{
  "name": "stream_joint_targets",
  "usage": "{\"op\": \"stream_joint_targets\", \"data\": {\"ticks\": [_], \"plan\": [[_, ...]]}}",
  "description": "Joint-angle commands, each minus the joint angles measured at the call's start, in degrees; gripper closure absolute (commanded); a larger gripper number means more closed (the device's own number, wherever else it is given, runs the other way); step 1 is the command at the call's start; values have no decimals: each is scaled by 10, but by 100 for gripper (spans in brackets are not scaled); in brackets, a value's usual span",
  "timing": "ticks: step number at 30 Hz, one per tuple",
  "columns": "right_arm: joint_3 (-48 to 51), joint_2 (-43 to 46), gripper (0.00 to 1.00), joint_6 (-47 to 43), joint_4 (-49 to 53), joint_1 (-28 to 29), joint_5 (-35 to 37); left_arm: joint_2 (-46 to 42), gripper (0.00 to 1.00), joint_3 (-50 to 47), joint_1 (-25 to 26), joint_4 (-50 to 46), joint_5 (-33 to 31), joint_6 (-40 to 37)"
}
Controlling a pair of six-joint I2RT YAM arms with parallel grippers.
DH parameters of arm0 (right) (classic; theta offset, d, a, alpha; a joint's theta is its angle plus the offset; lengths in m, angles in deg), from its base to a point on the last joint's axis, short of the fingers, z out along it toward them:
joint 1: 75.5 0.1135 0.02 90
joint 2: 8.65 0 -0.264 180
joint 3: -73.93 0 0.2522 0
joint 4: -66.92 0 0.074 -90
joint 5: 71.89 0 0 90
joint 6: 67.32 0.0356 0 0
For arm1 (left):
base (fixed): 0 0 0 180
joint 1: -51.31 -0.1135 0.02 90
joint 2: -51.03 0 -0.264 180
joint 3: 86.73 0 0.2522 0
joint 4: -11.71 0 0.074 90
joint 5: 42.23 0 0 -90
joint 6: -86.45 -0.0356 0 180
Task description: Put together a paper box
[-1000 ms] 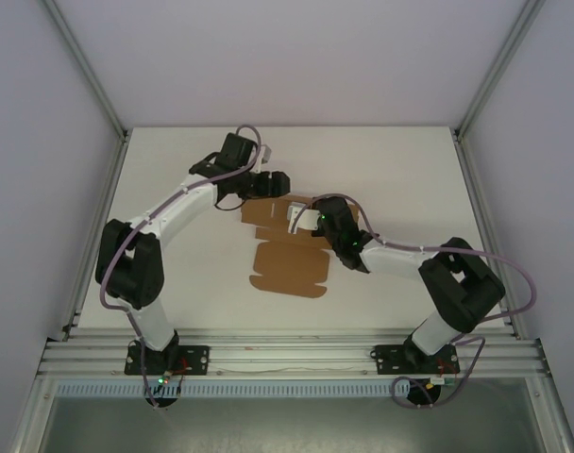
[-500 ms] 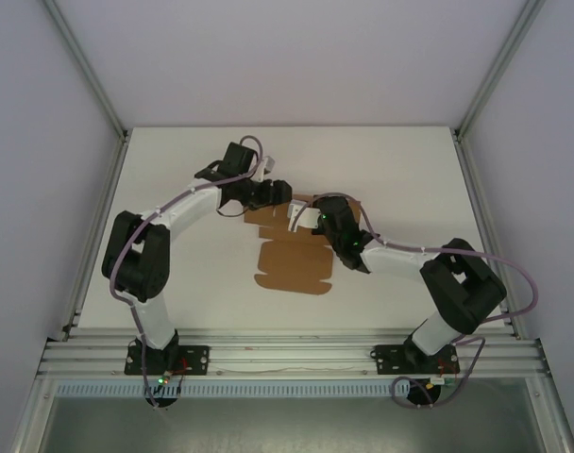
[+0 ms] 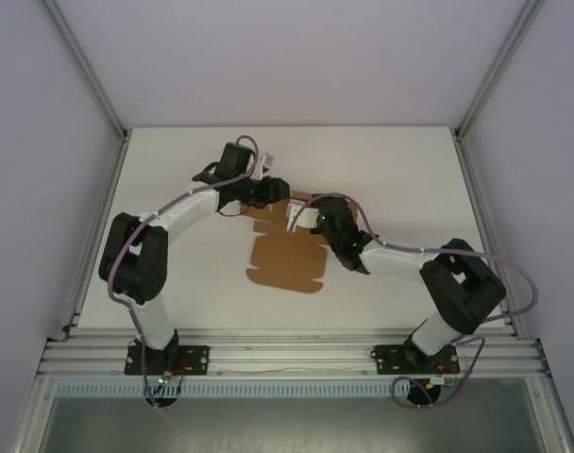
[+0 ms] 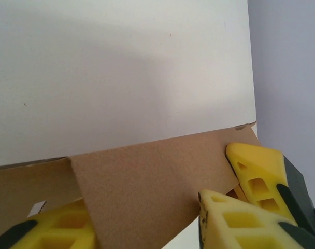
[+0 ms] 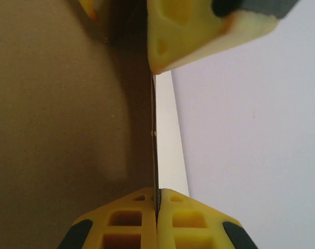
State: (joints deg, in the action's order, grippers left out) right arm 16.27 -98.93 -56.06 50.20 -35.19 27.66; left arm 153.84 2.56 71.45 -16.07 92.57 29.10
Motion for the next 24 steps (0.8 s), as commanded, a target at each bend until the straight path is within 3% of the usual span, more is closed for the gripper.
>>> {"op": "stream_joint_targets", "data": {"ticks": [1,3,7,14,15,17,21,23,24], "plan": [[2,11,100,-2,-24,14,-12,-13,63,-10,7,30,9,15],[2,14,100,1,-18,15,-11,-17,64,-13,7,35,10,15],[2,16,100,3,-16,15,-7,-36,78,-23,6,35,-9,6],[-4,21,100,15,0,15,9,-85,78,-63,5,46,-51,-27],[-3,23,100,17,2,15,9,-92,72,-65,5,37,-59,-36],[-4,31,100,25,6,15,14,-108,43,-74,4,14,-77,-56],[-2,46,100,32,18,16,30,-174,19,-131,1,-7,-163,-90],[-1,53,100,32,27,15,37,-220,0,-179,-14,-3,-209,-94],[0,57,100,32,31,16,40,-241,0,-202,-26,0,-223,-93]]}}
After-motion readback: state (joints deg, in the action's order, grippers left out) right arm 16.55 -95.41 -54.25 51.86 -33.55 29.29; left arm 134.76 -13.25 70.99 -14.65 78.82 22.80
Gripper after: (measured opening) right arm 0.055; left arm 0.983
